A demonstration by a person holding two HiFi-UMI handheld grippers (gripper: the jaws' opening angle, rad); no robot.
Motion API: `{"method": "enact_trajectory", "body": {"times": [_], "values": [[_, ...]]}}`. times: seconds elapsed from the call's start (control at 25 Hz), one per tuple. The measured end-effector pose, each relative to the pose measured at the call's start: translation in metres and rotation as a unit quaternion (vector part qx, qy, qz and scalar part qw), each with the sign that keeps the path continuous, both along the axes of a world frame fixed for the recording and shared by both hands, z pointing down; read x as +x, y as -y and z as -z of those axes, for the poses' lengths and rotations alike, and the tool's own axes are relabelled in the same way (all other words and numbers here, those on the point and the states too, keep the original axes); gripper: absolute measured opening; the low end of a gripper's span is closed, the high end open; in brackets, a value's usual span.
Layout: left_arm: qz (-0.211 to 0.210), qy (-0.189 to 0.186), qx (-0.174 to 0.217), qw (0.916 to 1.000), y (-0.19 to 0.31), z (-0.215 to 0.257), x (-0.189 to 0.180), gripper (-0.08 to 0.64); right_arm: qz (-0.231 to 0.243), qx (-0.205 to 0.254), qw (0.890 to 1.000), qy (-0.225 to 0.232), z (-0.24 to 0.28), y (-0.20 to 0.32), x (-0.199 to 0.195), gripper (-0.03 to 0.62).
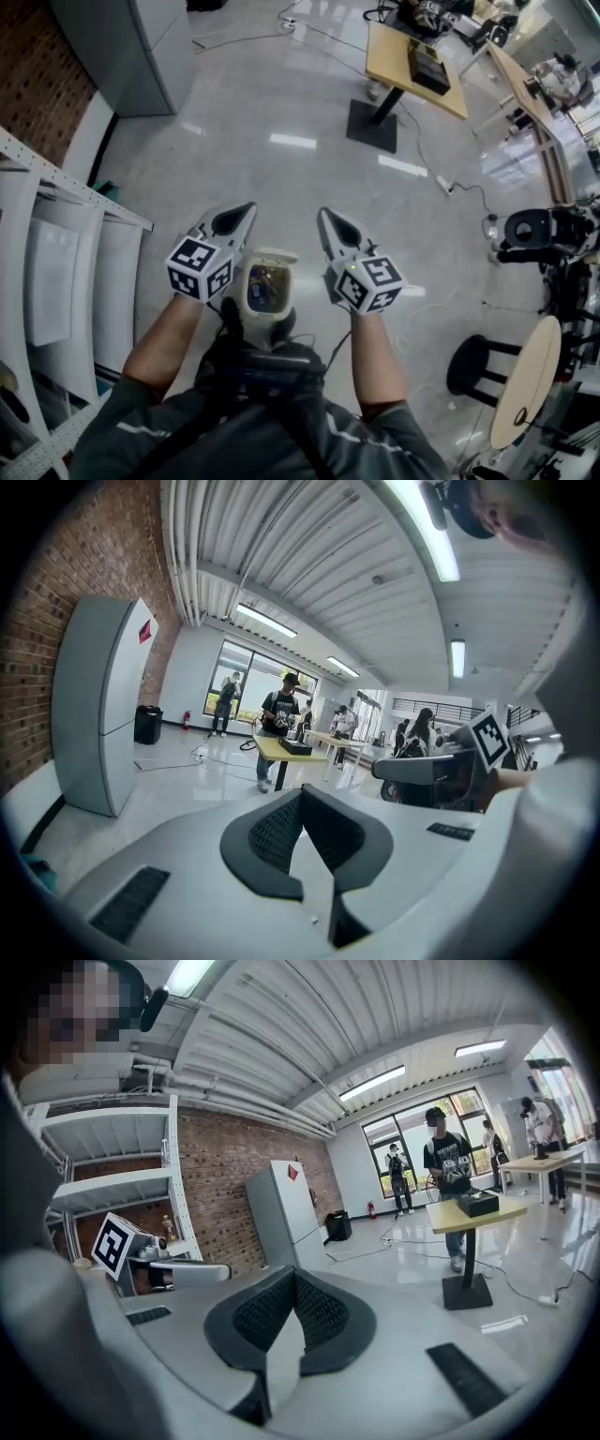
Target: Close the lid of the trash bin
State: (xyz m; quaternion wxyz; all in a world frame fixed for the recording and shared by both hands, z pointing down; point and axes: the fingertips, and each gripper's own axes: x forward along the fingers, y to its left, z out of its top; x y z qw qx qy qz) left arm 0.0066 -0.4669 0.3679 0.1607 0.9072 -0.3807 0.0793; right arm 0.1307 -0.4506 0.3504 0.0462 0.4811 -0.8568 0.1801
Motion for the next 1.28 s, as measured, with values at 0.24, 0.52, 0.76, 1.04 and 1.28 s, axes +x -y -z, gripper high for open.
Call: {"method": "enact_trajectory", "body": {"times": [0.24,0.52,0.76,1.04,1.28], "values": [[0.003,0.026,-0.039,0.9989,0.006,-0.049,0.006,-0.008,0.018,-0.036,0.999,-0.02,-0.051,0.012,-0.009,0.011],[-0.002,0.047,-0.08,0.9957,0.017,-0.12,0.015,-0.008,0.024,-0.08,0.996,-0.035,-0.123,0.022,-0.013,0.011],[-0.008,0.075,-0.121,0.9897,0.015,-0.192,0.014,-0.008,0.025,-0.126,0.991,-0.047,-0.191,0.017,-0.017,0.011],[-0.027,0.12,-0.196,0.9728,-0.001,-0.289,0.015,-0.008,0.013,-0.205,0.977,-0.057,-0.29,0.005,-0.02,0.011],[-0.026,0.123,-0.241,0.9624,-0.003,-0.345,0.018,-0.008,-0.024,-0.251,0.967,-0.041,-0.361,0.003,-0.01,0.011]]}}
